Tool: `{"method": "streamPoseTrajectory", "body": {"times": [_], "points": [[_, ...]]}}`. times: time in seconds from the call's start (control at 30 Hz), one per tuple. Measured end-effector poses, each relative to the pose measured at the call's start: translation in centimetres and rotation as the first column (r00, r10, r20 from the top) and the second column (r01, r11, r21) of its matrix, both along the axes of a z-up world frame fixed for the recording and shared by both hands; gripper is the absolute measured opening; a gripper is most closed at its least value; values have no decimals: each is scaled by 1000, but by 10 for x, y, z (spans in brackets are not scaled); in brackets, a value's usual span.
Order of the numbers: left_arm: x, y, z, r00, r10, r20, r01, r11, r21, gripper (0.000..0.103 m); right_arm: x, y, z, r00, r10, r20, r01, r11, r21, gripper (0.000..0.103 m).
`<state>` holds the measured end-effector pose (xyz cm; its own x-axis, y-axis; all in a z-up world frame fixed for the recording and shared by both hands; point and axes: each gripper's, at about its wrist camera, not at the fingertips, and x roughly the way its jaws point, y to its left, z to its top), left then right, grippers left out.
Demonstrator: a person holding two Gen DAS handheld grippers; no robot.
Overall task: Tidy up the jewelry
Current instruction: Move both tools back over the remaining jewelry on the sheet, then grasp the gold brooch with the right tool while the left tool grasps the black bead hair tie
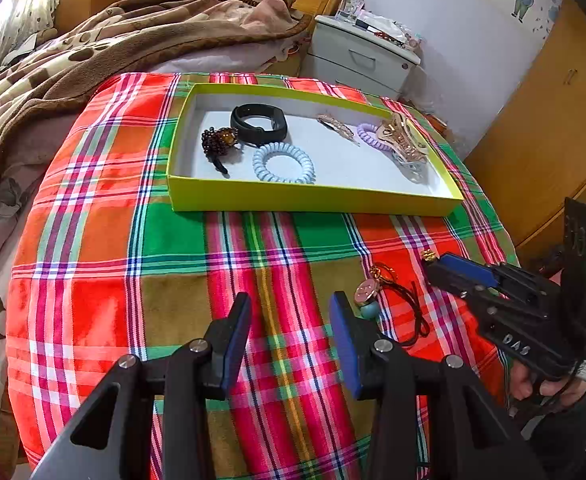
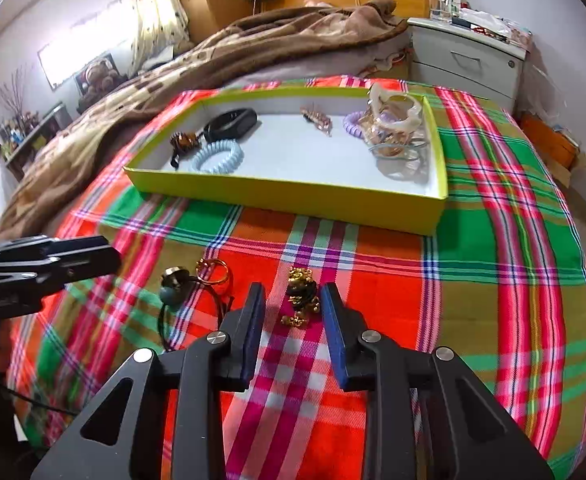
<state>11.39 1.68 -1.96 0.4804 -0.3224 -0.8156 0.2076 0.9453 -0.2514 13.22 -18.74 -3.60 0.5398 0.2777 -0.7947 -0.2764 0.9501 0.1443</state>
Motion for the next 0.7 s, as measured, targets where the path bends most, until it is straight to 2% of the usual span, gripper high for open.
{"method": "streamPoseTrajectory", "body": {"times": [0.07, 0.13, 0.17, 0.4, 0.7], "points": [[0, 1, 0, 1000, 2, -1, -2, 1000, 2, 42, -1, 0, 0, 1000, -7, 16, 7, 1000, 1, 30], [0, 0, -1, 1000, -2, -6, 2, 1000, 5, 42, -2, -3, 0, 1000, -22, 14, 22, 1000, 8, 16], [0, 0, -1, 1000, -4, -6, 4, 1000, 6, 42, -3, -5, -1, 999, -32, 16, 32, 999, 2, 15], [1, -12, -4, 999, -48, -18, 47, 999, -11, 42, -12, -25, 10, 994, -101, 53, 98, 994, 47, 14], [-2, -47, -10, 985, -170, -41, 170, 985, -8, 42, -17, -28, 10, 991, -124, 50, 118, 987, 107, 13]]}}
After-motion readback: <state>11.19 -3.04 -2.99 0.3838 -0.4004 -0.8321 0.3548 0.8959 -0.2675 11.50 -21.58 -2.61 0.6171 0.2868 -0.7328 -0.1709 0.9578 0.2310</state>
